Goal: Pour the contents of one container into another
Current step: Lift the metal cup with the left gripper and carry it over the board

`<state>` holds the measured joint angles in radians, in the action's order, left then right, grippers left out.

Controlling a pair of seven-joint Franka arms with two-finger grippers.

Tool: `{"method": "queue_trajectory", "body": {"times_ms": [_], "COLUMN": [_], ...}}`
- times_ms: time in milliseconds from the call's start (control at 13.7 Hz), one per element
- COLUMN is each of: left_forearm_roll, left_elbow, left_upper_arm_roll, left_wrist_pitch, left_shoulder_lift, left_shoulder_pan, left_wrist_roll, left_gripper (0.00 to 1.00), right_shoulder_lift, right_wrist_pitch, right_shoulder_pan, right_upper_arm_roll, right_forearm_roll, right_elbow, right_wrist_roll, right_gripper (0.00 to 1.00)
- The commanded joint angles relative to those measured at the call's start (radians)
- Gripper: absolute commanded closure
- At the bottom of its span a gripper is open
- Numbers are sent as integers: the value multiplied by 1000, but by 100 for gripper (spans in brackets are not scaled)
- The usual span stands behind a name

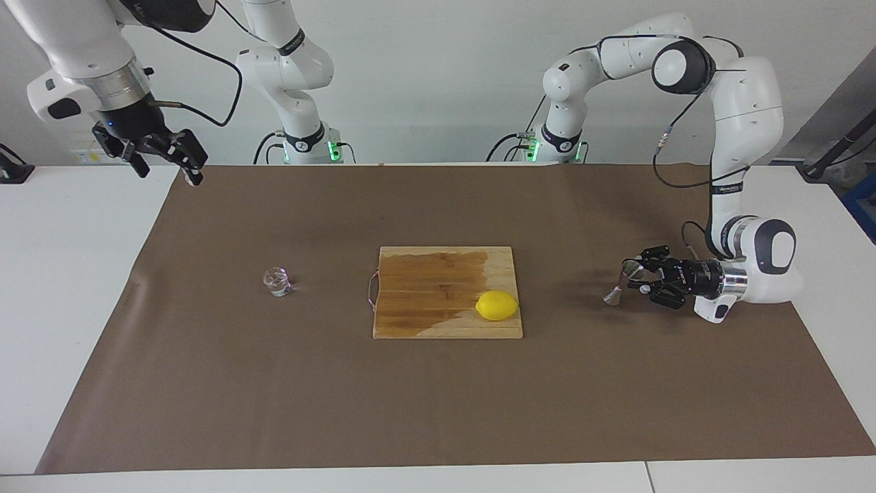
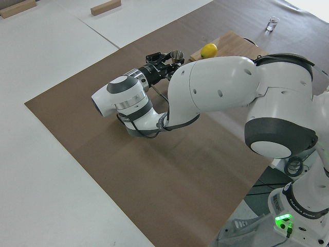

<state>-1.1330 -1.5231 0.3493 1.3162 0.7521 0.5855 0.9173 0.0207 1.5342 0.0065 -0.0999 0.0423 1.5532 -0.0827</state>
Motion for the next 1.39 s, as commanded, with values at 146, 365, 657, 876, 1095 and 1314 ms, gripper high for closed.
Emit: {"method": "queue_trajectory", "body": {"times_ms": [146, 365, 657, 876, 1095, 1314], "left_forearm_roll": [-82, -160, -240, -289, -344, -393], "left_elbow": [-100, -166, -284, -342, -380, -408], "left_upper_arm_roll": [-10, -15, -16, -19, -24, -68], "left_wrist_pitch": [86, 118, 182, 242, 303, 363], "left_shoulder_lift": [-131, -192, -255, -292, -313, -332], "left_shoulder_pan": [-85, -163, -271, -334, -404, -501], "left_wrist_roll": [17, 6, -100, -103, -117, -129], "left_gripper": [65, 65, 65, 66, 66, 67], "right_shoulder_lift": [22, 22, 22, 22, 22, 22], "right_wrist_pitch": [-3, -3, -3, -3, -3, -3], "right_shoulder_pan": [-8, -8, -8, -8, -8, -8], "right_upper_arm_roll": [5, 5, 5, 5, 5, 5], "right_forearm_roll": [-16, -16, -16, -16, -16, -16], "right_elbow": [21, 21, 21, 21, 21, 21], "right_wrist_roll": [12, 12, 12, 11, 12, 12], "right_gripper": [0, 0, 0, 0, 0, 0]}}
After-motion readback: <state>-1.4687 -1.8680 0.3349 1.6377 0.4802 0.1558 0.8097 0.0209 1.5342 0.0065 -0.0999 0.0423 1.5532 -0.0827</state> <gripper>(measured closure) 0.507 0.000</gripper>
